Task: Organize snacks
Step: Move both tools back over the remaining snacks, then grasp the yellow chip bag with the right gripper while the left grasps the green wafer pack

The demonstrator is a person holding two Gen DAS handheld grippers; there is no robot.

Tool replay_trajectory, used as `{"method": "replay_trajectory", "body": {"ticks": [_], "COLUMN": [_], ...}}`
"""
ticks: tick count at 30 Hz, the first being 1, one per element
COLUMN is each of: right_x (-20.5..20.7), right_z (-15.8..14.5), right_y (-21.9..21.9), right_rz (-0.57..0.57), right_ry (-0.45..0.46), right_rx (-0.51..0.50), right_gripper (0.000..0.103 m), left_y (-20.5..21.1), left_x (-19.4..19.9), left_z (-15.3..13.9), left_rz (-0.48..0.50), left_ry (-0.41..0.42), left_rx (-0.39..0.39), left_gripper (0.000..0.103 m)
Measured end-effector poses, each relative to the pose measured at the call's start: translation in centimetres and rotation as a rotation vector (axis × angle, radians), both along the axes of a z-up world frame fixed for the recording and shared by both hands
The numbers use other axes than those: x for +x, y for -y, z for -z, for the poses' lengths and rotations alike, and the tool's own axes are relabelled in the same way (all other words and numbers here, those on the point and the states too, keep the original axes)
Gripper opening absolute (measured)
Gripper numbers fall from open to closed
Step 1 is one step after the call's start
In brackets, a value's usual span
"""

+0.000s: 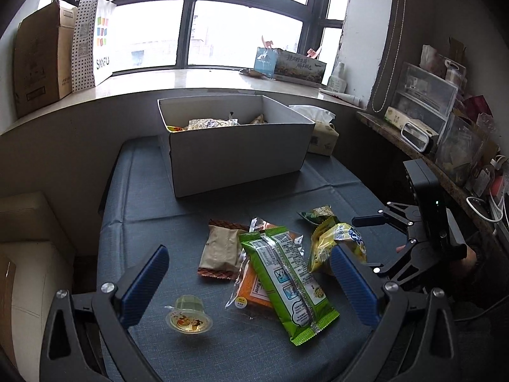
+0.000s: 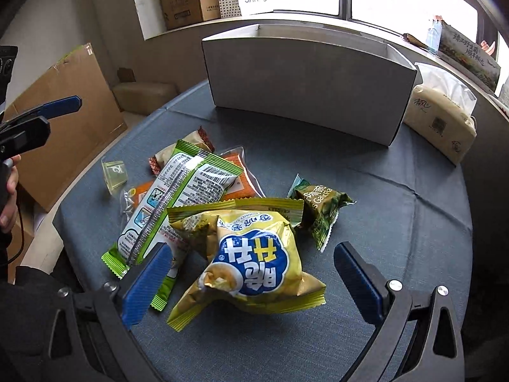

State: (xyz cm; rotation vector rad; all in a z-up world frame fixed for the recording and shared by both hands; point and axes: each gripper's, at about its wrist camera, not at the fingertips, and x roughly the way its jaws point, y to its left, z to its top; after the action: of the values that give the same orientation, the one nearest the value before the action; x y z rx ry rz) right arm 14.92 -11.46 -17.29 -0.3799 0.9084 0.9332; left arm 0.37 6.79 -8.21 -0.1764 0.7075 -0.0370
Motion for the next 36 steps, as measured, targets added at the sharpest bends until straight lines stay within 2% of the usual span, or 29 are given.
{"method": "replay_trajectory", "body": {"ticks": [4,5,7,9,12,13,15,19,21,23,28,30,32,34,35,36], "right_x": [0.4,0.4,0.3,-0.2,-0.8,-0.9,-1.3,-1.5,-1.5,-1.5,-1.1,-1.0,-1.1,-1.2,-1.3,-1.3], "right_z": [0.9,1.0,1.1,0.9,-0.2,-0.6,-2.0,-4.0,-4.2,-4.3,-3.8,-3.7,-3.5,-3.3,-3.3,-3.1], "right_y": [-0.5,-0.4,-0.4,-0.3,1.7,2.6,4.8,9.4,11.3,12.6,13.9,13.8,13.5,13.1,12.9,12.7], "right_rz": [-0.001,-0.009,-0.029,-0.019,0.024,0.038,0.085,0.208,0.280,0.330,0.365,0.365,0.361,0.351,0.345,0.341], "right_ry": [-0.017,-0.029,-0.046,-0.021,-0.001,-0.021,-0.012,-0.013,0.000,0.008,-0.018,-0.022,-0.022,-0.024,-0.026,-0.030], "right_rx": [-0.023,-0.012,0.002,-0.012,0.050,0.064,0.136,0.225,0.218,0.210,0.217,0.215,0.208,0.205,0.202,0.199], "right_gripper": [0.103,0.094,0.062,0.056,0.054,0.054,0.054,0.054,0.054,0.054,0.054,0.055,0.055,0.055,0.055,0.055], "left_y": [0.7,1.0,1.6,2.5,4.1,4.7,5.7,7.1,7.6,8.2,9.5,9.8,9.8,9.4,9.0,8.6], "left_x": [0.5,0.7,1.1,1.6,2.5,2.8,3.6,5.5,6.6,7.6,9.4,9.5,9.3,8.9,8.5,8.4], "left_z": [0.9,1.2,1.9,2.7,4.0,4.4,5.2,6.5,7.2,7.8,9.4,9.7,9.6,9.3,9.1,8.8], "left_rz": [0.022,0.033,0.045,0.065,0.097,0.104,0.110,0.083,0.072,0.052,0.028,0.019,0.023,0.029,0.029,0.037], "left_ry": [-0.036,-0.048,-0.071,-0.106,-0.148,-0.158,-0.190,-0.263,-0.297,-0.321,-0.401,-0.407,-0.404,-0.398,-0.387,-0.376], "left_rx": [0.008,0.011,0.007,0.009,0.010,0.018,0.044,0.091,0.089,0.118,0.199,0.239,0.235,0.231,0.231,0.209], "left_gripper": [0.103,0.103,0.103,0.103,0.103,0.103,0.103,0.103,0.103,0.103,0.103,0.103,0.102,0.094,0.083,0.081]}}
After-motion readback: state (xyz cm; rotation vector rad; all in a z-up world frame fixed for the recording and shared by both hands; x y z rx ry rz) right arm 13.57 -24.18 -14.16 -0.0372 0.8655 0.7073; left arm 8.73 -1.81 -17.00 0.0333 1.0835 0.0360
